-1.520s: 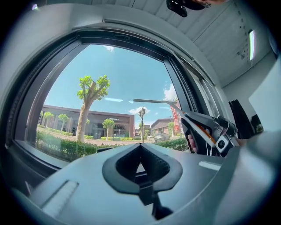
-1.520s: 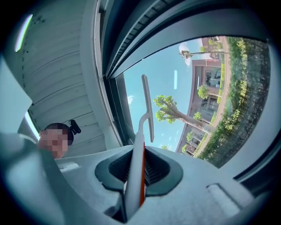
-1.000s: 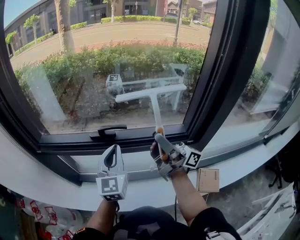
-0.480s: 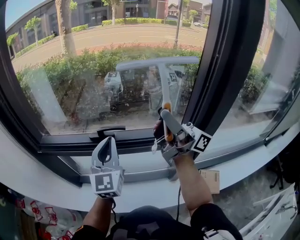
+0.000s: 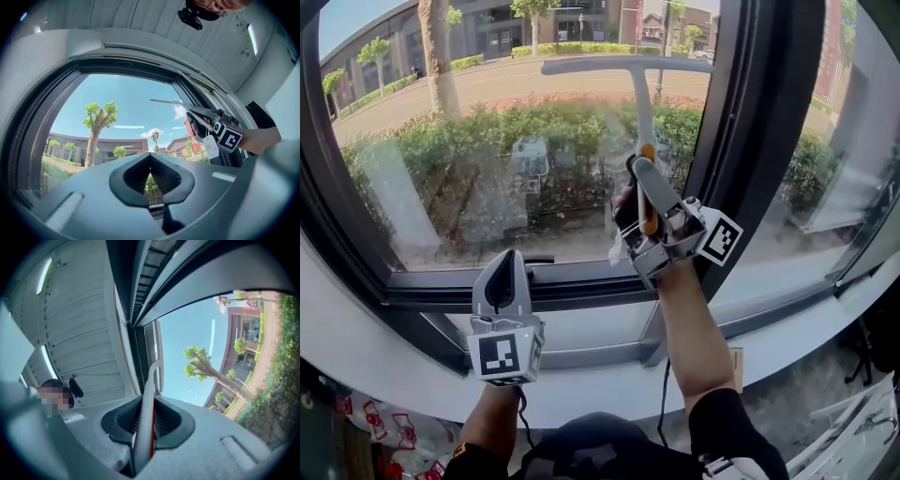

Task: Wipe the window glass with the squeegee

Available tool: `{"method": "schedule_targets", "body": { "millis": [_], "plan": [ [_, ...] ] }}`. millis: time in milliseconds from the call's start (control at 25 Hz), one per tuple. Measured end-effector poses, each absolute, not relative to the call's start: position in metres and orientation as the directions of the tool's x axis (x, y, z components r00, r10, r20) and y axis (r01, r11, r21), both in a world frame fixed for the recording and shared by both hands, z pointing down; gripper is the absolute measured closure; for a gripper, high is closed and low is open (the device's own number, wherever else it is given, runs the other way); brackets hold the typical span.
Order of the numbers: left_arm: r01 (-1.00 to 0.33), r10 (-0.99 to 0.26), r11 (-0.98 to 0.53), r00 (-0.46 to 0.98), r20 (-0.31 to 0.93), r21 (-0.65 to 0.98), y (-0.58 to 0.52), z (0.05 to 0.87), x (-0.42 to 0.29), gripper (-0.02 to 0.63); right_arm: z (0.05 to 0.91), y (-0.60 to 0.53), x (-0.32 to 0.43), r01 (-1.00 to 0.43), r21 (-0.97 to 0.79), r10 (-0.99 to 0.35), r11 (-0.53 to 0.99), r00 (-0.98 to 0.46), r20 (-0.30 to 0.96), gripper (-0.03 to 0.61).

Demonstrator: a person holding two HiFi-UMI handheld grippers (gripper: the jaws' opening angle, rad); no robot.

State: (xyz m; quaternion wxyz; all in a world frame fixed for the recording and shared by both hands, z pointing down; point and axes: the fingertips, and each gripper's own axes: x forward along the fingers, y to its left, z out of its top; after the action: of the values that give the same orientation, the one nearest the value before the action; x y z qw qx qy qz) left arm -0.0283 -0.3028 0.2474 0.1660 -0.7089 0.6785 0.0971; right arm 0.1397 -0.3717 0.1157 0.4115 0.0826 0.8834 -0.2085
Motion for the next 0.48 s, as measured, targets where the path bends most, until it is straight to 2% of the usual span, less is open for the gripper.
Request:
{"method": "schedule_targets", "body": {
  "millis": [480],
  "plan": [
    [-0.994, -0.938, -0.056, 0.085, -0.335, -0.096, -0.307, 0.265, -0.018, 0.595, 0.164, -0.368, 0.143, 0.357, -0.377, -0.086, 0.855, -0.618, -0.781, 0.53]
  ]
}}
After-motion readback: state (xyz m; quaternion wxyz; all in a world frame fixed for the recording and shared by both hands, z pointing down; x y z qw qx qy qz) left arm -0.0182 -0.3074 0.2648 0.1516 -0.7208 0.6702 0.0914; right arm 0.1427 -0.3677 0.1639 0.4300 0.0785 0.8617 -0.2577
